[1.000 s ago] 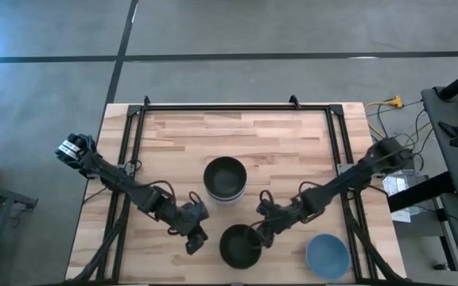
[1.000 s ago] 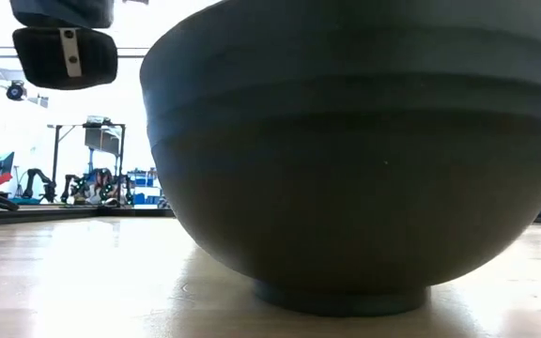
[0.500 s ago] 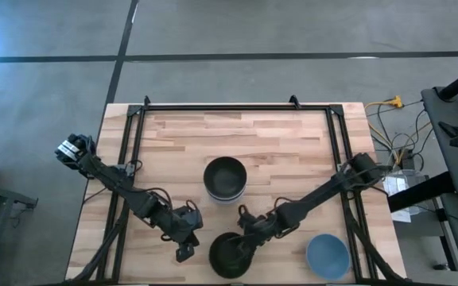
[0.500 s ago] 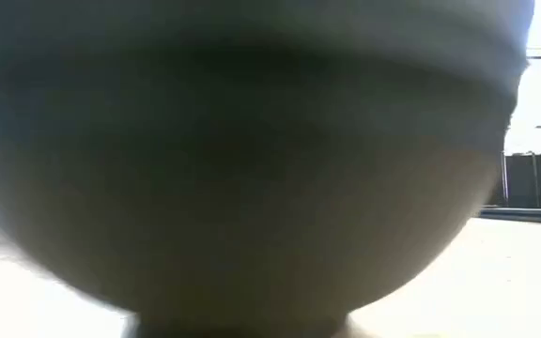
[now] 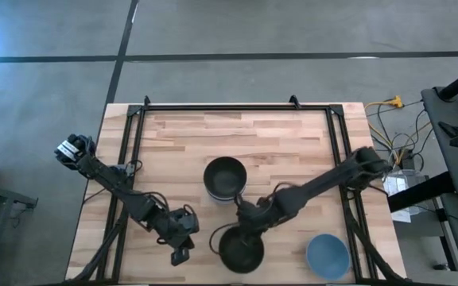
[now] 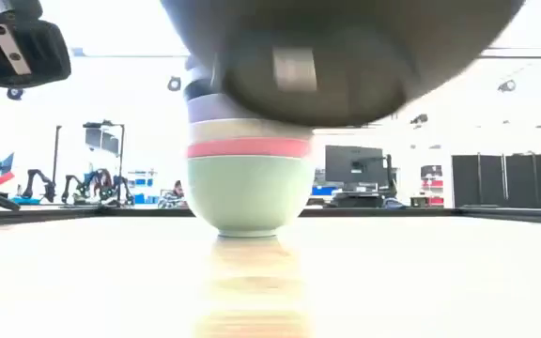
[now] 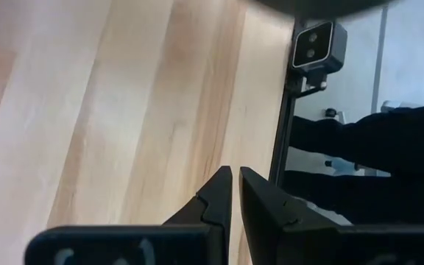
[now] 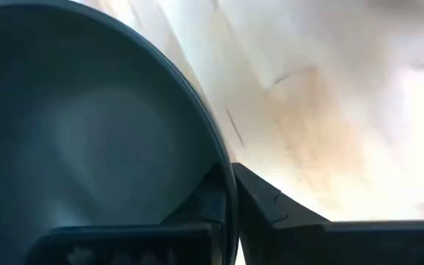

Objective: Nest bowls inside each other
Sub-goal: Stack the black bowl on top of the other black bowl

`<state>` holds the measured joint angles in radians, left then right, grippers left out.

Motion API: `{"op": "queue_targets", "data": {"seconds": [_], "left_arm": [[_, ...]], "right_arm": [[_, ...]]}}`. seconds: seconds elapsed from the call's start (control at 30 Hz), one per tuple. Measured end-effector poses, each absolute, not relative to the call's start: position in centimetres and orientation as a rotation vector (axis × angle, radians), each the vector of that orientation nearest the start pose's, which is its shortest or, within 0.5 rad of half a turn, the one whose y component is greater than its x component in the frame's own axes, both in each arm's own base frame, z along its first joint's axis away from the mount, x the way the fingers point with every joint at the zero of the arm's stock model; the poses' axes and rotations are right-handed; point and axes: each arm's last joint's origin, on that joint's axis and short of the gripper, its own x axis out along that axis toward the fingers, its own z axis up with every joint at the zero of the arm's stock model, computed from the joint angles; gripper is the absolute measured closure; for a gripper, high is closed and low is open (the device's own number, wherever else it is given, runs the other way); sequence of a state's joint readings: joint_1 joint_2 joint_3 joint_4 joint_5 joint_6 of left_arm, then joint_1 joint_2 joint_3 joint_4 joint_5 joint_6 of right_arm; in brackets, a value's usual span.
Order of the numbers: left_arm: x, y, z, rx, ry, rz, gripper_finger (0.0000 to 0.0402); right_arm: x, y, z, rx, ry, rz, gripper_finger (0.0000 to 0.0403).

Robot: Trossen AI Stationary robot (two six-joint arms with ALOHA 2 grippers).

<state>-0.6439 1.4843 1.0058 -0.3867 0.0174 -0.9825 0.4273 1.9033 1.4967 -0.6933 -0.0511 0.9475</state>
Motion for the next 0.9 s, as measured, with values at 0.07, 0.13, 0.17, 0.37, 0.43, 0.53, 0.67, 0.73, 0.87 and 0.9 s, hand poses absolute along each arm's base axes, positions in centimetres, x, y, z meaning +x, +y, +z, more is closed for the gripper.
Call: {"op": "queue_targets", "data": {"seconds": [0.07,0.13,0.17,0.37,0.43,0.53,0.67,0.73,0.87,0.9], "left_arm": [[24.3,-18.4,23.3,-0.619,1.05,-0.151,0.0389],[24.2,-18.4,23.3,-0.614,1.06,-0.147,0.0389],[24.2,-18.4,23.3,-0.613,1.06,-0.148,0.0389],[24.1,-18.3,23.3,-0.607,1.053,-0.139,0.0389],[24.1,-18.2,23.5,-0.594,1.037,-0.136,0.0389],[24.0,-18.0,23.9,-0.56,1.002,-0.124,0.0389],[23.3,-17.0,24.6,-0.498,0.949,-0.027,0.0389],[22.8,-16.4,25.1,-0.47,0.919,0.032,0.0389],[21.7,-15.2,26.4,-0.438,0.857,0.109,0.0389],[21.4,-14.9,26.8,-0.433,0.839,0.119,0.0389]], "right_arm": [[35.7,15.8,24.5,0.632,1.153,-0.103,0.0393],[35.0,14.8,26.5,0.64,1.109,-0.089,0.0393],[34.7,14.3,27.6,0.645,1.076,-0.086,0.0393],[32.7,9.8,33.3,0.649,0.828,-0.167,0.0393],[32.5,7.7,34.3,0.665,0.772,-0.216,0.0394],[32.6,4.4,35.0,0.693,0.729,-0.279,0.0394],[33.0,0.3,34.8,0.782,0.734,-0.306,0.0394],[33.3,-1.3,34.6,0.834,0.742,-0.293,0.0394],[34.1,-2.9,34.2,0.85,0.77,-0.303,0.0392],[34.4,-3.1,34.4,0.843,0.772,-0.298,0.0392]]}}
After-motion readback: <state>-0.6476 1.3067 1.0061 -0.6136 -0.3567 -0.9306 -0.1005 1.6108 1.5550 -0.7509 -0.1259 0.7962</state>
